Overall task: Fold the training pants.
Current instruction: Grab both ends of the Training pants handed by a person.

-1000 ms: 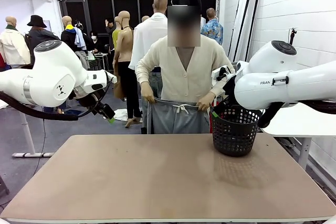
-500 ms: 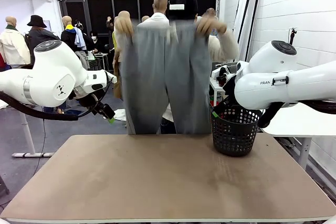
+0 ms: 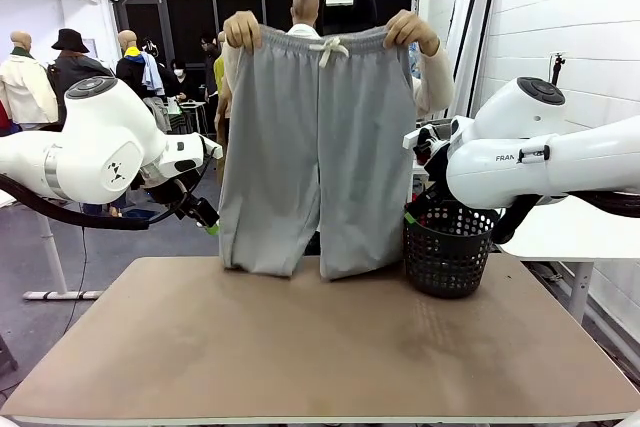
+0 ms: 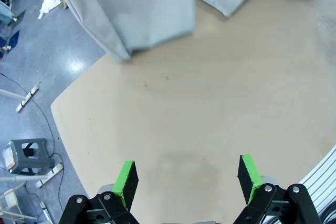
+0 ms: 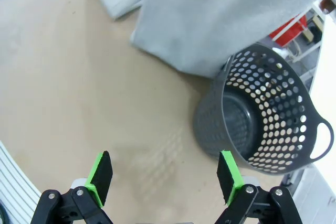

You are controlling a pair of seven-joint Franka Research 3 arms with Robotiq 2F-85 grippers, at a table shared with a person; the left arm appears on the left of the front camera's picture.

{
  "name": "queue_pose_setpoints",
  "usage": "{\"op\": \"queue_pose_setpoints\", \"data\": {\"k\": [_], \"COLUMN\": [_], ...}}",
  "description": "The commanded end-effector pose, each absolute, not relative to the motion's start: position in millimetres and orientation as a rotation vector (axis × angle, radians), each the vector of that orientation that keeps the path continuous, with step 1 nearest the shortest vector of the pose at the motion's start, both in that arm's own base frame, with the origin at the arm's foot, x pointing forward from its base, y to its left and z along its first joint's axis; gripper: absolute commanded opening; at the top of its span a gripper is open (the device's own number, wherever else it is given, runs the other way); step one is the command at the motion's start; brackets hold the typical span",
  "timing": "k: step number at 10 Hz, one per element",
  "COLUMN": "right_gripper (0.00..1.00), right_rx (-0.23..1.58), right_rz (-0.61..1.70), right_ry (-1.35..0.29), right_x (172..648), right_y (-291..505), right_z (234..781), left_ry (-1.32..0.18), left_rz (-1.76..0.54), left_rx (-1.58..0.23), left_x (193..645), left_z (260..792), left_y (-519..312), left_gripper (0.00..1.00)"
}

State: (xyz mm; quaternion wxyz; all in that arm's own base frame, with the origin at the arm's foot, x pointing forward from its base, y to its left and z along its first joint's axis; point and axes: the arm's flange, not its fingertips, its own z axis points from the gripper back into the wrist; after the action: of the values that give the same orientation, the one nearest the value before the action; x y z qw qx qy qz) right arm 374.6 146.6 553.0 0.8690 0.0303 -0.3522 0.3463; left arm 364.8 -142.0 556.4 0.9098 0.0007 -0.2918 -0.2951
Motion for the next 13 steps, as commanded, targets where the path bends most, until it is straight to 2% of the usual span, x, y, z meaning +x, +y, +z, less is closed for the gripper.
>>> {"op": "queue_pose_setpoints", "data": {"k": [1,13], "right_gripper": [1.00,1.00], "right_rx": [0.067,0.067], "right_rz": [0.725,0.725], "right_ry": [-0.737,-0.737], "right_x": [374.9,374.9], "right_y": [146.0,146.0], "right_z": [552.9,552.9], "left_ry": [-0.598,-0.598], "left_rz": [-0.608,-0.608], "left_rx": [0.000,0.000], "left_x": [364.9,364.9], "left_z": [556.2,556.2], "left_y": [-141.8,-141.8], "left_gripper": [1.00,1.00]}}
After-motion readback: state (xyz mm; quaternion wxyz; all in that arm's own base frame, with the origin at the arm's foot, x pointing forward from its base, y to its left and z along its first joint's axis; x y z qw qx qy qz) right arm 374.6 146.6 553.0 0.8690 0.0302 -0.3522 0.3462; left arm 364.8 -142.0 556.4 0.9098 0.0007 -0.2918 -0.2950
